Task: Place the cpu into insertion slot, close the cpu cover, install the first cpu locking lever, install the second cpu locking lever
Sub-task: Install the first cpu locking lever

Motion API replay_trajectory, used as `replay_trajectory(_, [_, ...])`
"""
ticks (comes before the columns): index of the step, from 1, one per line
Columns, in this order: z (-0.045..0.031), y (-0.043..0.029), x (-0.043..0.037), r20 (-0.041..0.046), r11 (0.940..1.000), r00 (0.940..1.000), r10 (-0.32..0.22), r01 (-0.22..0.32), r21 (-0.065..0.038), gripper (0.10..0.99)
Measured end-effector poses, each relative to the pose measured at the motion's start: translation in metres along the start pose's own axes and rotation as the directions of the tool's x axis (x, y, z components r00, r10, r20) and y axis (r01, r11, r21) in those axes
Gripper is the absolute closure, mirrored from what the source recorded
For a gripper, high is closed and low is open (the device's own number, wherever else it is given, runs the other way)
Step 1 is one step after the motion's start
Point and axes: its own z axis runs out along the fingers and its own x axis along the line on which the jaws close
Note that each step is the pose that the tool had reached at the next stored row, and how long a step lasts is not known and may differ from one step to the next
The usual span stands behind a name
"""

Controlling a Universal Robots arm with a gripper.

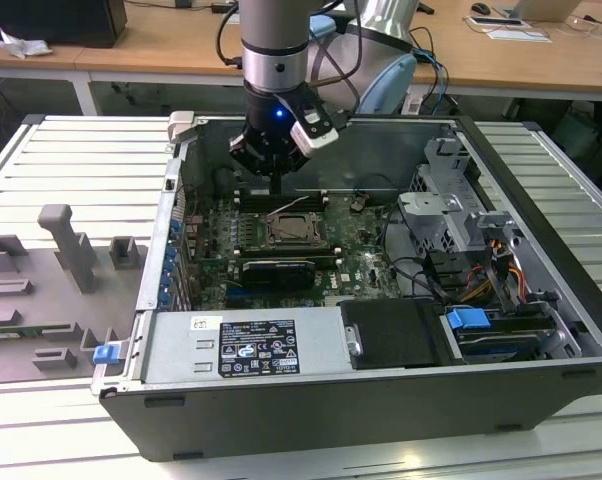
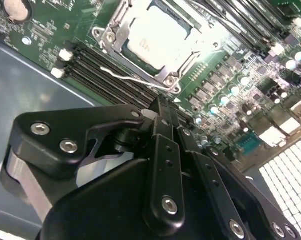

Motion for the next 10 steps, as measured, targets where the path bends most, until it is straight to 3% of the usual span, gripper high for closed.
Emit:
replay_trajectory(2, [0.0001, -0.0001, 0.0000, 0.0008, 1.0000, 1.0000, 0.000, 0.000, -0.009, 0.980])
replay_trajectory(5, [0.0018, -0.0005, -0.0006, 0.0046, 0.9991, 0.9999, 0.012, -0.012, -0.042, 0.980])
replay_trajectory(10, [0.0116, -0.0014, -0.0070, 0.0058, 0.9984, 0.9995, 0.032, -0.032, -0.046, 0.980])
